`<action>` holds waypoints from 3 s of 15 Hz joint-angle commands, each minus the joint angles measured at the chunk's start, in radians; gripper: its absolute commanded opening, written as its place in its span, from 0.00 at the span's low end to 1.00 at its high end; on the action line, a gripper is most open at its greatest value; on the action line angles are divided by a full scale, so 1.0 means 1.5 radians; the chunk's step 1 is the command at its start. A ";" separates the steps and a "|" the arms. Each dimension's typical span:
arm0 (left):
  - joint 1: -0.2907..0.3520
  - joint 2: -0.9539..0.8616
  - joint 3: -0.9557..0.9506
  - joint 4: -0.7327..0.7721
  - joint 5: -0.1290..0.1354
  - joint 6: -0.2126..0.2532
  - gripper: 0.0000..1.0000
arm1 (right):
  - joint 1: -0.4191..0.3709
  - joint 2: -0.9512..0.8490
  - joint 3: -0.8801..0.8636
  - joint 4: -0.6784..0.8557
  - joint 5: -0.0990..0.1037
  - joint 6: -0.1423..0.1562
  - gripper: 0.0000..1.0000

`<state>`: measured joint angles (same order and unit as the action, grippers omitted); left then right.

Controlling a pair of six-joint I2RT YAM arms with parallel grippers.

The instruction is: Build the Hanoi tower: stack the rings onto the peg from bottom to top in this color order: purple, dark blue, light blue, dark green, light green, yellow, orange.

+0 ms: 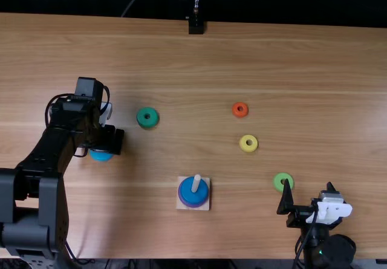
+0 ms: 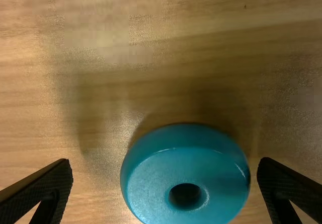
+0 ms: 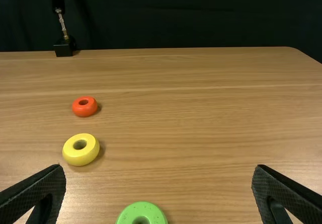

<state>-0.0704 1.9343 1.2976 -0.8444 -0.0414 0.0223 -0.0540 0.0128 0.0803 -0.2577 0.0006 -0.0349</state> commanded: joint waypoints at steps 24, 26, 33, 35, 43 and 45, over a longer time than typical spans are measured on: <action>0.001 -0.001 -0.066 0.065 0.064 0.006 1.00 | 0.005 -0.009 -0.042 -0.040 0.020 0.004 1.00; 0.001 -0.004 -0.067 0.044 0.064 0.007 1.00 | 0.005 -0.009 -0.042 -0.040 0.020 0.004 1.00; 0.003 -0.010 -0.071 -0.003 0.066 0.007 1.00 | 0.005 -0.009 -0.042 -0.040 0.020 0.004 1.00; 0.003 -0.019 -0.083 0.006 0.066 0.007 0.72 | 0.005 -0.009 -0.042 -0.040 0.020 0.004 1.00; 0.007 -0.029 -0.097 0.038 0.066 0.006 0.73 | 0.005 -0.009 -0.042 -0.040 0.019 0.004 1.00; 0.008 -0.028 -0.097 0.039 0.066 0.006 1.00 | 0.005 -0.009 -0.042 -0.040 0.019 0.004 1.00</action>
<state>-0.0704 1.8816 1.1889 -0.7902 0.0219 0.0254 -0.0540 0.0128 0.0803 -0.2569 0.0010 -0.0353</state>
